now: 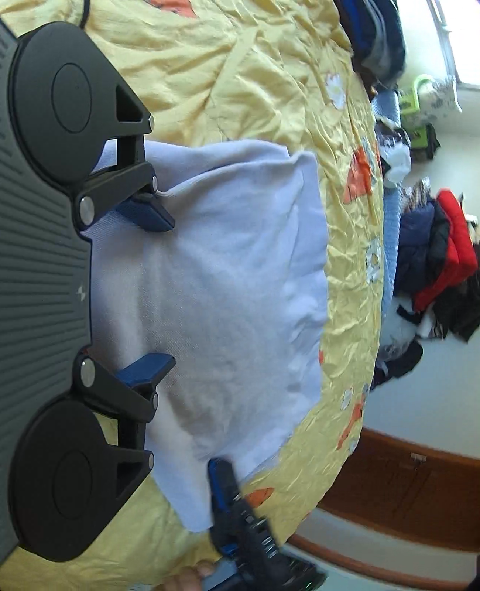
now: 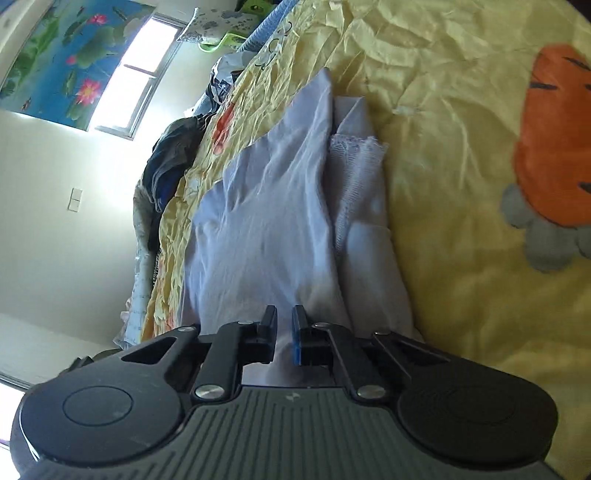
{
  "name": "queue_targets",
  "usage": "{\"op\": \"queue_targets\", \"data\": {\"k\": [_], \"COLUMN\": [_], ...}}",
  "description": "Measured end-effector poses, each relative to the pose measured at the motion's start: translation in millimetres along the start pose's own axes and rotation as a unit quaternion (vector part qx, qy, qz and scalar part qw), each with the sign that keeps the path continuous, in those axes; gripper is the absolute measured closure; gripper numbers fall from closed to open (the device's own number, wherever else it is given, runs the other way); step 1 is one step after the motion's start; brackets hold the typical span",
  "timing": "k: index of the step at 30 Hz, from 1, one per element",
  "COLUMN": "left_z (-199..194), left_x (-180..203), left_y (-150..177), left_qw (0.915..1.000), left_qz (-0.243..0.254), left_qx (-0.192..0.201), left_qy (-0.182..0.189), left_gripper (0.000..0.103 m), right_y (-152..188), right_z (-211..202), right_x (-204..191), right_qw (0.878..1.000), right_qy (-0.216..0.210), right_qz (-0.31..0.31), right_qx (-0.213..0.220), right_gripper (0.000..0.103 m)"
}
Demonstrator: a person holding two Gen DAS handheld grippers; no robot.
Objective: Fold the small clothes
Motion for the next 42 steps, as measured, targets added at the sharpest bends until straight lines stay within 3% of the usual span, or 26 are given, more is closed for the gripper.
{"op": "queue_targets", "data": {"k": [1,2,3,5,8,13,18,25,28,31,36,39,42], "left_z": [-4.3,-10.7,-17.2,-29.7,-38.9,-37.6,-29.7,-24.1,-26.6,-29.1,-30.1,-28.7,-26.4], "left_x": [1.5,2.8,3.4,0.2,-11.0,-23.4,-24.3,-19.1,-27.2,-42.7,-66.5,-67.0,-67.6], "left_y": [-0.8,-1.0,-0.1,3.8,12.1,26.4,34.5,36.4,33.0,30.7,30.9,28.5,24.7], "left_qw": [0.9999,0.9997,0.9994,0.9976,0.9930,0.9892,0.9872,0.9877,0.9845,0.9726,0.9397,0.9395,0.9329], "left_qz": [-0.008,-0.016,-0.022,-0.038,-0.070,-0.105,-0.129,-0.126,-0.160,-0.226,-0.320,-0.318,-0.335], "left_qx": [-0.001,0.000,0.003,0.006,-0.010,-0.028,-0.044,-0.051,-0.056,-0.052,-0.056,-0.062,-0.063], "left_qy": [-0.008,-0.018,-0.027,-0.058,-0.095,-0.098,-0.082,-0.078,-0.043,0.019,0.106,0.111,0.115], "left_gripper": [0.031,0.030,0.028,0.023,0.023,0.023,0.023,0.013,0.012,0.007,0.007,0.007,0.008], "right_y": [5.2,10.4,15.9,25.4,36.9,51.9,57.6,65.1,70.7,72.0,67.4,61.8,54.1], "right_z": [-4.5,-10.3,-18.4,-35.3,-51.4,-49.8,-41.6,-41.5,-47.7,-46.2,-43.0,-42.2,-39.1], "right_x": [-4.3,-10.8,-16.8,-23.8,-17.2,3.4,3.5,6.5,13.5,15.9,12.1,13.5,15.0], "right_qw": [1.000,1.000,1.000,0.998,0.996,0.996,0.997,0.997,0.995,0.993,0.994,0.993,0.987], "right_qy": [0.006,0.004,-0.002,0.001,0.028,0.052,0.028,-0.006,-0.026,-0.040,-0.038,-0.047,-0.080], "right_qz": [-0.001,-0.002,-0.006,-0.017,-0.013,0.017,0.023,0.063,0.087,0.101,0.100,0.105,0.125], "right_qx": [0.004,0.012,0.027,0.061,0.078,0.072,0.073,0.048,0.044,0.035,0.032,0.040,0.057], "right_gripper": [0.079,0.062,0.039,0.022,0.023,0.023,0.017,0.019,0.018,0.017,0.019,0.018,0.018]}}
Point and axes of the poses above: each gripper's, at about its wrist camera, not at the fingertips, and z roughly the way its jaws point, x to its right, y to its underside, the point moved 4 cm from there along z, roughly the way its jaws point, and after that the axes turned 11 degrees about -x, right-handed, at the moved point
